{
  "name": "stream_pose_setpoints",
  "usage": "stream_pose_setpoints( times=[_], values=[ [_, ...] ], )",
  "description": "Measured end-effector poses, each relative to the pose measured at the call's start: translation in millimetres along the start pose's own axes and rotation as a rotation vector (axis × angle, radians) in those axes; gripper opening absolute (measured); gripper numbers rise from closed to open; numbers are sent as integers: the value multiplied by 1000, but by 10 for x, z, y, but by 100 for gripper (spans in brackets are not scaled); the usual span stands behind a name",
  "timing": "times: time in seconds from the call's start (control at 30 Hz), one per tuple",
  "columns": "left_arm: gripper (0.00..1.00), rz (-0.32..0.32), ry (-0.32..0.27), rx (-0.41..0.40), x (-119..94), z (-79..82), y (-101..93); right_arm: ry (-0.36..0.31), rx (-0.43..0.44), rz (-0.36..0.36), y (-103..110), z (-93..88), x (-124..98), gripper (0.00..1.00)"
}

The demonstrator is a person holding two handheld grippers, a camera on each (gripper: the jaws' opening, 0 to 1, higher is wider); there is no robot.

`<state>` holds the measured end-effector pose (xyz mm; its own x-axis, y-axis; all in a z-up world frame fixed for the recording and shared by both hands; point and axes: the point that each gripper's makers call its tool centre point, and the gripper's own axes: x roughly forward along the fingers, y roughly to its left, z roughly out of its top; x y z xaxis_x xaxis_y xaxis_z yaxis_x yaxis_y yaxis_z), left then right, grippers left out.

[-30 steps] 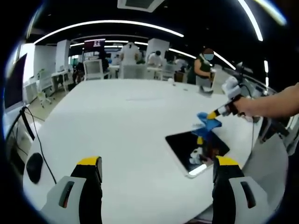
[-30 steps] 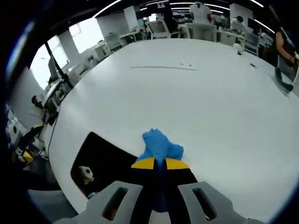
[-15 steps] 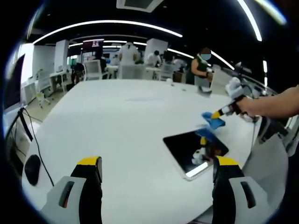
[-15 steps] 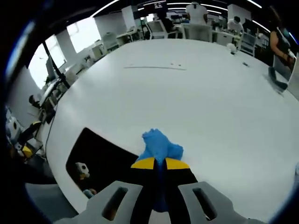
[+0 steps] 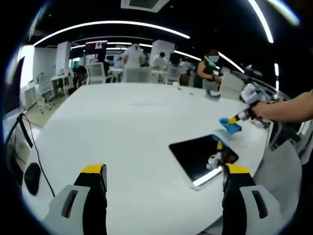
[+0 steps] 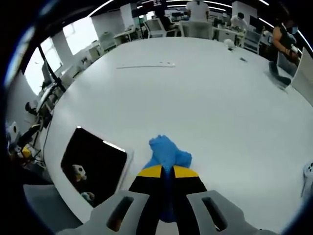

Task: Wipe the mirror surface with the cleaning cloth until all visible marks leave the cleaned area.

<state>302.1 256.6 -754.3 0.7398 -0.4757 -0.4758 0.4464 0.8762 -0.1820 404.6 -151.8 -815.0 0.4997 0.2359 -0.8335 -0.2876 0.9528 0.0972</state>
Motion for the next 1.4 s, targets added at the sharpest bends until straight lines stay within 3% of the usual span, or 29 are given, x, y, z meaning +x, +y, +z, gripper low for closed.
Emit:
stream_pose_setpoints(
  times=[0.33, 0.63, 0.77, 1.13, 1.23, 1.4],
  values=[
    [99, -1, 1, 1, 1, 7, -10, 28, -51, 5, 62, -141, 132, 1],
    [99, 6, 8, -4, -24, -34, 0, 47, -37, 32, 130, -368, 317, 3],
    [99, 8, 9, -8, -21, -48, 17, 47, -106, 20, 146, -354, 320, 3],
    [99, 2, 12, -6, 0, -54, -26, 63, -156, -5, 137, -348, 338, 4],
    [99, 5, 14, -6, -13, -62, -19, 59, -199, 4, 144, -351, 345, 6],
    [99, 8, 14, -7, -26, -67, -8, 41, -195, 19, 174, -356, 335, 11]
  ],
)
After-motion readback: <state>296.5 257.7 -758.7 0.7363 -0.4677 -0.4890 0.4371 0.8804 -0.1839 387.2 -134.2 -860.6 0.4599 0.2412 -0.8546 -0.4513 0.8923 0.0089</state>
